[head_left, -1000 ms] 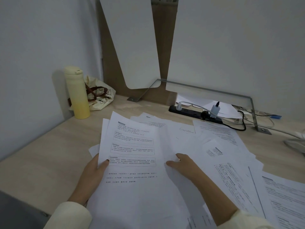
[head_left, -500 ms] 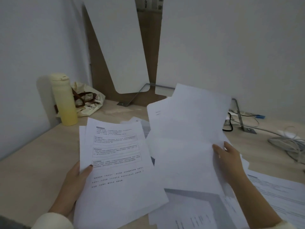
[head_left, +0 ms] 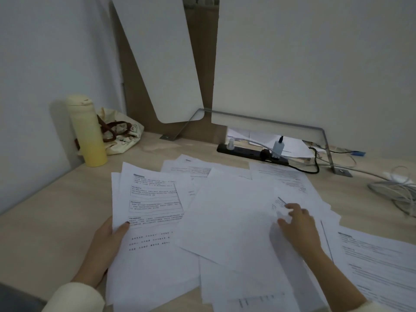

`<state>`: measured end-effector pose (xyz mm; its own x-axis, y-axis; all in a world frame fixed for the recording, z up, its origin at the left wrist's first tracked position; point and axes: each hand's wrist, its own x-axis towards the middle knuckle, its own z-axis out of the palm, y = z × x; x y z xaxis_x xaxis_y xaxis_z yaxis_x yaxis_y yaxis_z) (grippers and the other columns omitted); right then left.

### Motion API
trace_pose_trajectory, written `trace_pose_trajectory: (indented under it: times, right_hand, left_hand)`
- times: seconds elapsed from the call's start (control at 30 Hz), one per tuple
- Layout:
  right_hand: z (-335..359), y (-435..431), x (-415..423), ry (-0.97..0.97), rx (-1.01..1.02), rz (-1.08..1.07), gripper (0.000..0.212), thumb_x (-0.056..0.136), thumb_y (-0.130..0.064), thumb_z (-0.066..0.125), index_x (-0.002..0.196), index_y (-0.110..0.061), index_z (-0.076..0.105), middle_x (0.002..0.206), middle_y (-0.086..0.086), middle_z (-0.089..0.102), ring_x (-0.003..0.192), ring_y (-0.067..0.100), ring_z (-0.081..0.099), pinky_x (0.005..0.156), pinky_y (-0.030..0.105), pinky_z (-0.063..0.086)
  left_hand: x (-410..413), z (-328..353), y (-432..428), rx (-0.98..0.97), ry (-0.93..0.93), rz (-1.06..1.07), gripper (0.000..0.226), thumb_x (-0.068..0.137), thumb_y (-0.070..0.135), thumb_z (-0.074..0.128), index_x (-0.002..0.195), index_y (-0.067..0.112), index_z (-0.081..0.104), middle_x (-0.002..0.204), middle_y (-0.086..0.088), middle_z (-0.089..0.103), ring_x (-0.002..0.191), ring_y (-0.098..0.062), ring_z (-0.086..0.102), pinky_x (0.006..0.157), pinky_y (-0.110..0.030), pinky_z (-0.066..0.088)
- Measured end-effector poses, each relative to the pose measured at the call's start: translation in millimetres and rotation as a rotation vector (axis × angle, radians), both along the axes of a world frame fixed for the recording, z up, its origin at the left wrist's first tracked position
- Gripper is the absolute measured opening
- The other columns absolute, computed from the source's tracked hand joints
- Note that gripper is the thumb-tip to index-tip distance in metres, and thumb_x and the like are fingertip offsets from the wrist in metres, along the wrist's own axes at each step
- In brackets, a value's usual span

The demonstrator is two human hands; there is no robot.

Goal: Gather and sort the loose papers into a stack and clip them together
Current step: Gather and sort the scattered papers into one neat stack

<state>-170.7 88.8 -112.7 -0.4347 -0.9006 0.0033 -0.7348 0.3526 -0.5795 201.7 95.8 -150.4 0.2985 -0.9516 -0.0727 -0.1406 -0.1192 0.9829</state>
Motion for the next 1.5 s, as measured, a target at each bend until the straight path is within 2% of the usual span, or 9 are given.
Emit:
trace_pose_trajectory:
  times: [0.3,0.43,0.53,0.67,0.77,0.87,1.0,1.23,1.5]
  right_hand:
    - [-8,27,108,0.325,0.192,0.751,0.115,0.048,-0.086,0.018,0.147,-0.027,0.011,0.158,0.004,0.005,0.145,0.020,0.011,0.116,0.033,0.014]
    - [-16,23,106,0.513,0.189,0.749,0.081,0.082,-0.067,0.033,0.145,-0.019,0.018,0.151,0.009,0.025,0.139,0.024,0.026,0.111,0.034,0.027]
    - [-22,18,97,0.617,-0.045,0.760,0.055,0.083,-0.036,0.024,0.130,-0.015,0.044,0.122,0.011,0.052,0.111,0.027,0.056,0.073,0.030,0.048]
    - [-8,16,87,0.582,-0.064,0.643,0.034,0.096,-0.025,0.029,0.125,-0.023,0.046,0.108,0.002,0.060,0.095,0.021,0.061,0.063,0.027,0.035]
    - [29,14,83,0.264,-0.291,0.448,0.030,0.099,-0.021,0.033,0.124,-0.021,0.050,0.086,-0.003,0.063,0.074,0.018,0.059,0.062,0.029,0.039]
    - [63,18,83,-0.590,-0.487,0.285,0.023,0.098,-0.017,0.041,0.109,-0.022,0.061,0.090,-0.009,0.067,0.081,0.011,0.063,0.074,0.029,0.048]
    - [63,18,80,-1.138,-0.400,0.205,0.022,0.095,-0.013,0.044,0.107,-0.024,0.060,0.096,-0.010,0.071,0.081,0.009,0.071,0.072,0.031,0.059]
    - [24,21,86,-1.250,-0.263,0.055,0.035,0.098,-0.009,0.039,0.132,-0.010,0.046,0.119,0.007,0.061,0.112,0.031,0.057,0.101,0.051,0.041]
    - [57,-2,74,-0.804,0.056,0.364,0.022,0.093,-0.014,0.050,0.108,-0.015,0.065,0.099,0.010,0.074,0.091,0.031,0.070,0.083,0.043,0.054]
  left_hand:
    - [0,-2,1,-0.014,-0.044,0.028,0.033,0.094,0.008,0.048,0.126,0.009,0.054,0.117,-0.005,0.060,0.109,-0.022,0.054,0.094,-0.036,0.040]
    - [5,-2,4,-0.040,-0.015,0.084,0.032,0.094,0.009,0.048,0.124,0.008,0.056,0.116,-0.008,0.062,0.109,-0.027,0.057,0.094,-0.040,0.044]
    - [14,-1,7,-0.048,0.020,0.114,0.033,0.094,0.011,0.048,0.126,0.008,0.056,0.118,-0.007,0.062,0.110,-0.027,0.058,0.097,-0.043,0.044]
    - [35,4,9,-0.068,0.064,0.131,0.033,0.093,0.017,0.051,0.125,0.016,0.058,0.121,-0.005,0.064,0.110,-0.026,0.060,0.101,-0.051,0.043]
    - [49,7,8,-0.087,0.087,0.145,0.032,0.092,0.018,0.052,0.123,0.016,0.059,0.120,-0.005,0.065,0.109,-0.028,0.061,0.100,-0.052,0.043]
    - [57,4,9,-0.104,0.128,0.150,0.031,0.091,0.019,0.053,0.122,0.018,0.060,0.119,-0.004,0.066,0.109,-0.029,0.061,0.100,-0.055,0.042]
    - [54,-7,12,-0.106,0.169,0.127,0.033,0.091,0.023,0.054,0.123,0.020,0.059,0.122,-0.003,0.065,0.111,-0.029,0.060,0.100,-0.055,0.042]
    - [45,-13,15,-0.119,0.242,0.089,0.032,0.094,0.019,0.051,0.125,0.019,0.058,0.120,-0.001,0.065,0.110,-0.025,0.061,0.100,-0.049,0.044]
    - [53,-7,17,-0.099,0.368,0.001,0.033,0.093,0.022,0.052,0.125,0.021,0.058,0.122,-0.006,0.066,0.112,-0.030,0.061,0.102,-0.054,0.040]
